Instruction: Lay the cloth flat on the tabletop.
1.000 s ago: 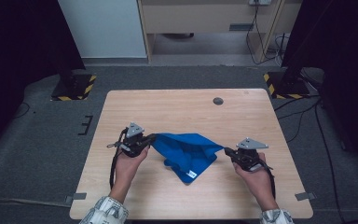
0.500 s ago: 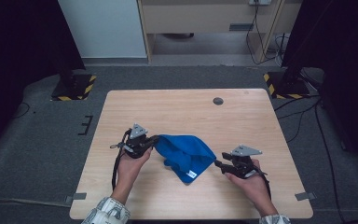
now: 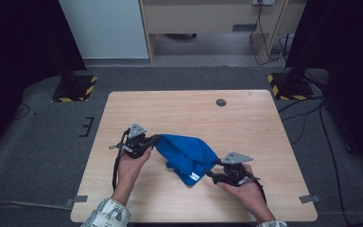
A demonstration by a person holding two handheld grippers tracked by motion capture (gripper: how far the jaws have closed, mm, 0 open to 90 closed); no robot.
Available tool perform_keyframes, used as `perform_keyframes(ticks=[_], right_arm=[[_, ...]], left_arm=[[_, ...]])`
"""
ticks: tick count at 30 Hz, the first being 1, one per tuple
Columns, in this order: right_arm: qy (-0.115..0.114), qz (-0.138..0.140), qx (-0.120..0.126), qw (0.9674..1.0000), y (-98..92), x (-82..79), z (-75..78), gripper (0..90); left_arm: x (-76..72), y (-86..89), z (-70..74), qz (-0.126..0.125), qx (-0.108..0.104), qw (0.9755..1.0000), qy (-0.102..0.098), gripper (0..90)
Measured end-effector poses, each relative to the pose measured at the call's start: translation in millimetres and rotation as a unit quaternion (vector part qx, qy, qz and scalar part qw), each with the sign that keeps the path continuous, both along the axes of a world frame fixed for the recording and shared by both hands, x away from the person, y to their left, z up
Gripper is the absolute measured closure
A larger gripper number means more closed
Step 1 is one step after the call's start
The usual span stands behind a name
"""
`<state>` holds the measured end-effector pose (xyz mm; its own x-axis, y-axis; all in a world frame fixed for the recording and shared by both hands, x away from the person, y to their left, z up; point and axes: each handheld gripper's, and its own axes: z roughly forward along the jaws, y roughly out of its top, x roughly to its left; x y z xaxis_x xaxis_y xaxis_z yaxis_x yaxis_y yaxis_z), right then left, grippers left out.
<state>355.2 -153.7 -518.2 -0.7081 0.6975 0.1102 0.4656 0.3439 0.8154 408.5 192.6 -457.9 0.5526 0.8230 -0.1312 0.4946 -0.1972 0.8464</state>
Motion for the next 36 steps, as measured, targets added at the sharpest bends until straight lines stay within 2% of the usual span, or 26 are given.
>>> perform_keyframes(ticks=[7,16,24,27,30,33,36], right_arm=[[0.002,0.003,0.003,1.0000,9.7,-4.2,-1.0,33.0],[0.005,-0.012,0.011,0.9999,29.1,-1.9,-3.4,32.3],[0.014,-0.038,0.010,0.9991,45.9,9.8,-4.5,45.8],[0.025,-0.051,-0.008,0.9983,51.5,15.5,-6.8,48.8],[0.022,-0.057,-0.024,0.9978,53.9,17.6,-7.5,59.8],[0.017,-0.062,-0.029,0.9975,49.9,20.4,-6.5,73.1],[0.014,-0.065,-0.031,0.9973,42.8,22.5,-3.9,77.8]], left_arm=[[-0.4,3.4,0.8,0.007,-0.002,1.0000,-0.001,86.9],[1.2,6.4,0.5,0.015,-0.007,0.9999,0.000,86.9],[-0.8,5.2,1.4,0.011,-0.012,0.9999,-0.003,86.9],[-1.4,6.5,1.6,0.013,-0.015,0.9998,-0.006,87.0],[-1.8,9.3,1.6,0.018,-0.021,0.9996,-0.006,87.1],[-1.9,12.2,0.6,0.019,-0.021,0.9996,-0.005,87.2],[-2.3,13.1,-1.1,0.017,-0.019,0.9997,-0.002,87.2]])
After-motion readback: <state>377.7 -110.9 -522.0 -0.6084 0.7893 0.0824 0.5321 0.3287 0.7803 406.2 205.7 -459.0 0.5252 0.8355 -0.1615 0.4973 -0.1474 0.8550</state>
